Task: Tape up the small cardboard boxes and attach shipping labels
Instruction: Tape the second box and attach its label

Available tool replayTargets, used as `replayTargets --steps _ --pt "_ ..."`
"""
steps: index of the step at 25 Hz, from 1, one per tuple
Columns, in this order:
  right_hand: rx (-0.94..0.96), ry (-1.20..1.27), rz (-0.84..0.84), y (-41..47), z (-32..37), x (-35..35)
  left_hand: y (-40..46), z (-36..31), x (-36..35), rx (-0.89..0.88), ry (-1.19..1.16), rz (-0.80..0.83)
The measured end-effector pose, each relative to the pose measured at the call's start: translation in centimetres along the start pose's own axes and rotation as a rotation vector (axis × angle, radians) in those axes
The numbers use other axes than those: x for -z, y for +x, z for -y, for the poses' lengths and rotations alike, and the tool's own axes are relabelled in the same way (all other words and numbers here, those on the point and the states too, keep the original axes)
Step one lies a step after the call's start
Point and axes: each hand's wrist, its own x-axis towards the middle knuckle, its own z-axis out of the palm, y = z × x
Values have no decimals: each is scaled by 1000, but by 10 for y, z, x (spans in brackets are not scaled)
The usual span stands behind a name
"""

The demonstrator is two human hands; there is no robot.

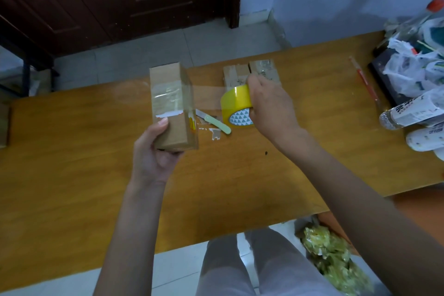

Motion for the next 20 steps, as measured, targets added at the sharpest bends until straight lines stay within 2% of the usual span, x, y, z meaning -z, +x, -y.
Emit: replayTargets --steps 7,10,20 --pt "51 -116 -16 11 22 4 -8 7 -16 17 -389 176" --pt "68 -183 -17 14 28 3 -9 5 -22 9 -427 243" --pt "86 -161 36 9 36 -6 -13 18 -26 64 -496 369"
